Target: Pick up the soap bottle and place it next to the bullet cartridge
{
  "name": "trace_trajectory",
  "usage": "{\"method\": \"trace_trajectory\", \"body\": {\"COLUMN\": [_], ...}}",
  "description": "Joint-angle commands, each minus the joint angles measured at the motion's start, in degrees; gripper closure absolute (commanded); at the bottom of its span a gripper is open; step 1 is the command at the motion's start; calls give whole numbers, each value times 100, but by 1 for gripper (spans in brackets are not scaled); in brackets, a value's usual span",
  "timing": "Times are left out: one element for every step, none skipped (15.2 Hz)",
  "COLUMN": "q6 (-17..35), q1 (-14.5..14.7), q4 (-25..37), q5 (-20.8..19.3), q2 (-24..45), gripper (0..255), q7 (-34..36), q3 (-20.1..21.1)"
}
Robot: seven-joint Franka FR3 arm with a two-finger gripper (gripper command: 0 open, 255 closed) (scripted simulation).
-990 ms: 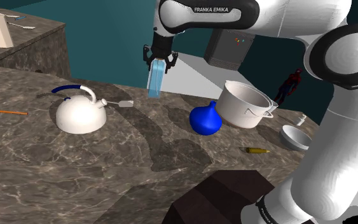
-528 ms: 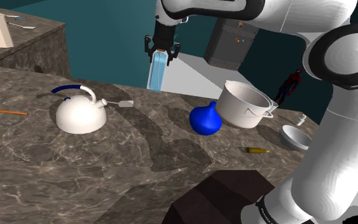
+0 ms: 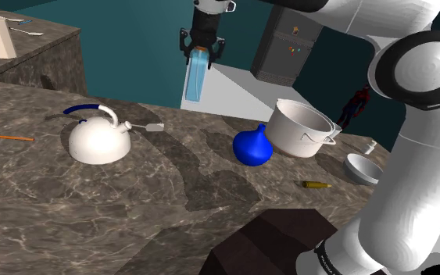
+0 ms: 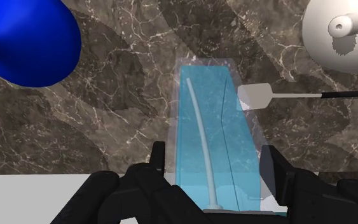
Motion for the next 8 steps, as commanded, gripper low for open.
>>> {"method": "trace_trajectory", "body": {"q6": [-179,-272,-366,-462,-561,-662,-766,-874], "q1": [30,48,67,87,109,132,158,186], "q4": [230,352,479,611,749,893,1044,1202], "q5": [-15,-24,-35,-47,-60,-75,-92,-110], "q2": [52,82,114,150,189,232,279,331], "gripper": [255,255,255,255,255,255,255,255], "q7": [-22,-34,-46,-58,-70,-82,-95,-109], "q3": [1,2,2,2,1,0,-1,-3]}}
